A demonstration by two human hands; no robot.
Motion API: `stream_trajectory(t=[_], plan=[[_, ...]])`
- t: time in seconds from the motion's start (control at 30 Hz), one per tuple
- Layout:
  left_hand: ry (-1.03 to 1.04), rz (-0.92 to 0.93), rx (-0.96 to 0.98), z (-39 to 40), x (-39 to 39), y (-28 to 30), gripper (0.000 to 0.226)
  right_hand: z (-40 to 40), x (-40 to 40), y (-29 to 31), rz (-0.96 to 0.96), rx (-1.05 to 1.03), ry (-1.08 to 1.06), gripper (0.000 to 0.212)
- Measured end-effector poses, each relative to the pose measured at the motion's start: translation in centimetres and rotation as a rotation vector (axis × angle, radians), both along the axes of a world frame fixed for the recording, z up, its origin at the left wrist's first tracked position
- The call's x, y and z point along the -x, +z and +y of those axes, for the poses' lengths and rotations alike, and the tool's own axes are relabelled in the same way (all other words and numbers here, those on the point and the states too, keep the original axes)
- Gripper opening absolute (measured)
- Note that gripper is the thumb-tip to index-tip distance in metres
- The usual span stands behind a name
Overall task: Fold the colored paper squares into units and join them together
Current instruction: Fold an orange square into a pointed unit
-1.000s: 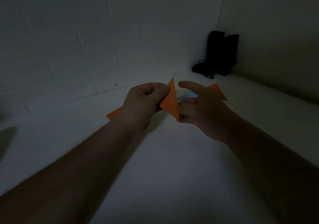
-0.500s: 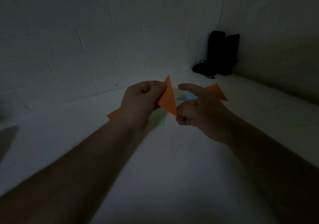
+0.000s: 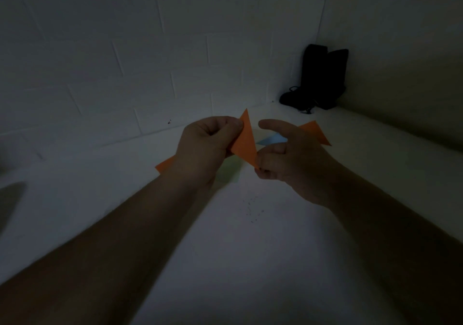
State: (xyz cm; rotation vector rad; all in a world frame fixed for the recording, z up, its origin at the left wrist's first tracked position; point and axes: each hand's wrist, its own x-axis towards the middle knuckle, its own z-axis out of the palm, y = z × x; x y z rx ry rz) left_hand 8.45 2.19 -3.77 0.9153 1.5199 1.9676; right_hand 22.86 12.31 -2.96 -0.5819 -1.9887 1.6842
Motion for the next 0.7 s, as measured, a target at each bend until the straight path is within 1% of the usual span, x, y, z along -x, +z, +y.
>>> stream_trajectory(t=[0.17,0.27,0.4,0.53,0.7], plan=[[0.013,0.005,0.004,-0.09,0.03,0.06,0.020,0.04,-0.05,-0.04,0.004,0.004,-0.009,0.068],[0.019,0.002,0.001,-0.14,-0.01,0.11,0.019,0.07,0.07,-0.09,-0.022,0.001,0.004,0.069],[0.016,0.027,0.001,-0.14,-0.12,0.08,0.019,0.26,-0.41,-0.29,-0.034,-0.064,0.022,0.067],[0.028,0.028,0.002,-0.31,-0.04,0.25,0.019,0.31,-0.39,-0.28,-0.045,-0.069,0.058,0.071],[0.024,0.023,0.014,-0.39,-0.05,0.31,0.020,0.27,-0.01,-0.12,-0.056,-0.053,0.033,0.073]])
